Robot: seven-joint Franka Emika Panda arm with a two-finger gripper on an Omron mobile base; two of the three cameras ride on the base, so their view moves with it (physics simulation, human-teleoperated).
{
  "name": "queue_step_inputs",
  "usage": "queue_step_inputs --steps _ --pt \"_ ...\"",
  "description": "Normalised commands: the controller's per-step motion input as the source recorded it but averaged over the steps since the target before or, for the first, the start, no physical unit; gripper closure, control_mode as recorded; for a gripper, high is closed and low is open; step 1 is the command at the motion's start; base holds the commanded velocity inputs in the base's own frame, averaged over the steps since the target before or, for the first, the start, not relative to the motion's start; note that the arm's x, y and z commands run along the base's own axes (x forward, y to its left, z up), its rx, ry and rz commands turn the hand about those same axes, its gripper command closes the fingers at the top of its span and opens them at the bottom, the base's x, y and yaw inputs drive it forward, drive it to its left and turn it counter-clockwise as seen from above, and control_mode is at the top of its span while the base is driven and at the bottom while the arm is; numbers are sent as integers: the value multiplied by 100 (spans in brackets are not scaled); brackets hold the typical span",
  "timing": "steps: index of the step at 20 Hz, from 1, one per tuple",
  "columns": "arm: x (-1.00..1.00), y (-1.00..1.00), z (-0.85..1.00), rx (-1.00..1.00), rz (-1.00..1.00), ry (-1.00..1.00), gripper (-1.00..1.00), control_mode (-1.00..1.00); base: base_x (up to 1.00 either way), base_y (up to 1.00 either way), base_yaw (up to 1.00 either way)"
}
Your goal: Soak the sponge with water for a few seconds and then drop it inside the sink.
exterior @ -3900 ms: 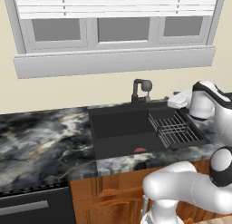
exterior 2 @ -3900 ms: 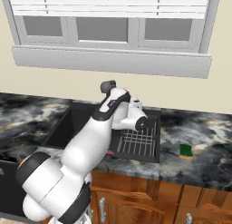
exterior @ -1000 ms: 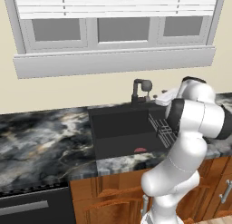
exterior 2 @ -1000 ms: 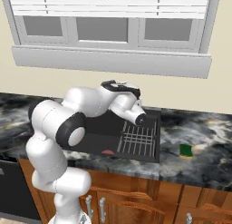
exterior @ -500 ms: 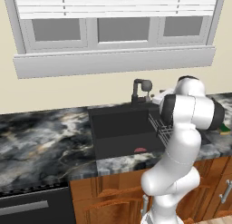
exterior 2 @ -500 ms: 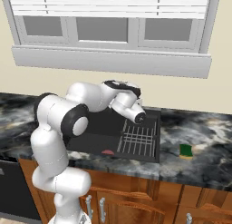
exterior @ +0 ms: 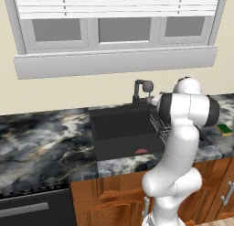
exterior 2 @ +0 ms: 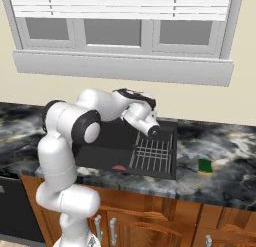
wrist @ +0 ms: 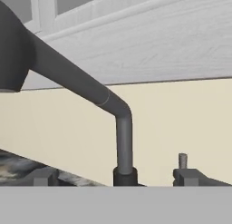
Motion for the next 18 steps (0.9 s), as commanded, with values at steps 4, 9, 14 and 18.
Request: queue_step_inputs --steps 4,9,14,18 --pt "6 -1 -2 0 -3 -1 -100 -100 0 0 0" --pt "13 -1 0 0 -5 -3 -100 -100 0 0 0" --pt "21 0 0 0 -5 -1 -100 -100 0 0 0" --pt "19 0 -7 0 -4 0 -100 -100 0 0 0"
